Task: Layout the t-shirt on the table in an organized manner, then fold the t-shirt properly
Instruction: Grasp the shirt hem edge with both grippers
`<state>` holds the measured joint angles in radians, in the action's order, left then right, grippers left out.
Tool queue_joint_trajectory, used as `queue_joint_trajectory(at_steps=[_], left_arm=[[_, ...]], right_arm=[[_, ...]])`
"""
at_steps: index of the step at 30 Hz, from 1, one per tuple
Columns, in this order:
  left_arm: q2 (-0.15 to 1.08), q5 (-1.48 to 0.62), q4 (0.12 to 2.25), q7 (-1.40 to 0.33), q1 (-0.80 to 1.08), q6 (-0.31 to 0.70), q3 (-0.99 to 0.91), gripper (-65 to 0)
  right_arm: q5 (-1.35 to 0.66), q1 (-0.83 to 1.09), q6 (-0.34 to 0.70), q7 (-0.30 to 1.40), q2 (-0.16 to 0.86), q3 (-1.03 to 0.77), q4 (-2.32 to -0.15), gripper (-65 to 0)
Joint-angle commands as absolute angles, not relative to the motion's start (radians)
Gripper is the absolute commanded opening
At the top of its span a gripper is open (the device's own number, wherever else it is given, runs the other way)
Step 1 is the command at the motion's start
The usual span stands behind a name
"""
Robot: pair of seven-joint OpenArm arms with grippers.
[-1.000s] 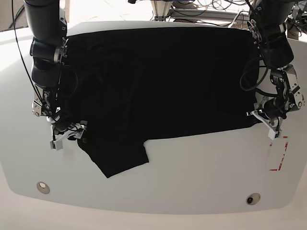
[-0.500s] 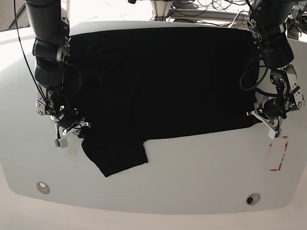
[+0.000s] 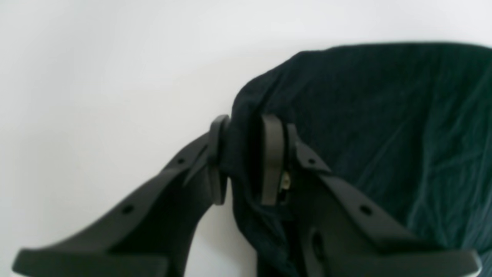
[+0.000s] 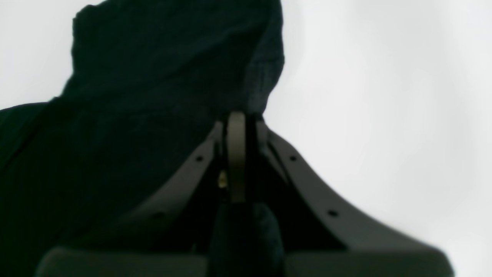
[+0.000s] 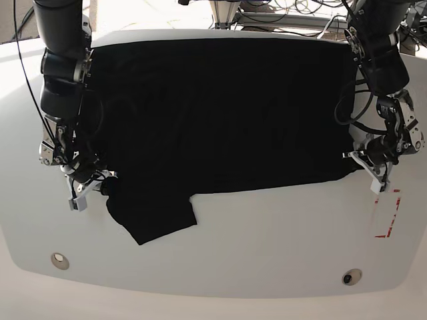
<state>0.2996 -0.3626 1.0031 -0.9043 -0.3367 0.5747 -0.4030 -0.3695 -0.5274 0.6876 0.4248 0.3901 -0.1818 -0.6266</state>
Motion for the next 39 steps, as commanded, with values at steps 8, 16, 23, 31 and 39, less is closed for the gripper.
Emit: queue_joint_trajectory(at_steps=[8, 16, 23, 31, 39], left_arm=[[0.341, -0.380, 1.023, -1.017, -0.423, 0.680, -0.410, -53.6], [0.355, -0.380, 1.113, -1.038, -0.415, 0.680, -0.404, -53.6], [0.357, -0.380, 1.211, -1.107, -0.414, 0.684, -0.406, -53.6], [0.358, -0.374, 1.271, -1.162, -0.412, 0.698, -0.407, -53.6], [0.361, -0.378, 1.333, -1.184, -0.383, 0.698, -0.406, -53.6]], right_arm=[[-0.395, -0.455, 0.698, 0.541, 0.423, -0.189, -0.924, -65.0], [-0.403, -0.364, 0.698, 0.621, 0.426, -0.194, -1.109, -65.0], [-0.403, -0.282, 0.698, 0.751, 0.415, -0.295, -1.297, -65.0], [-0.404, -0.197, 0.698, 0.858, 0.400, -0.308, -1.500, -65.0], [-0.403, -0.116, 0.698, 0.880, 0.395, -0.308, -1.596, -65.0]])
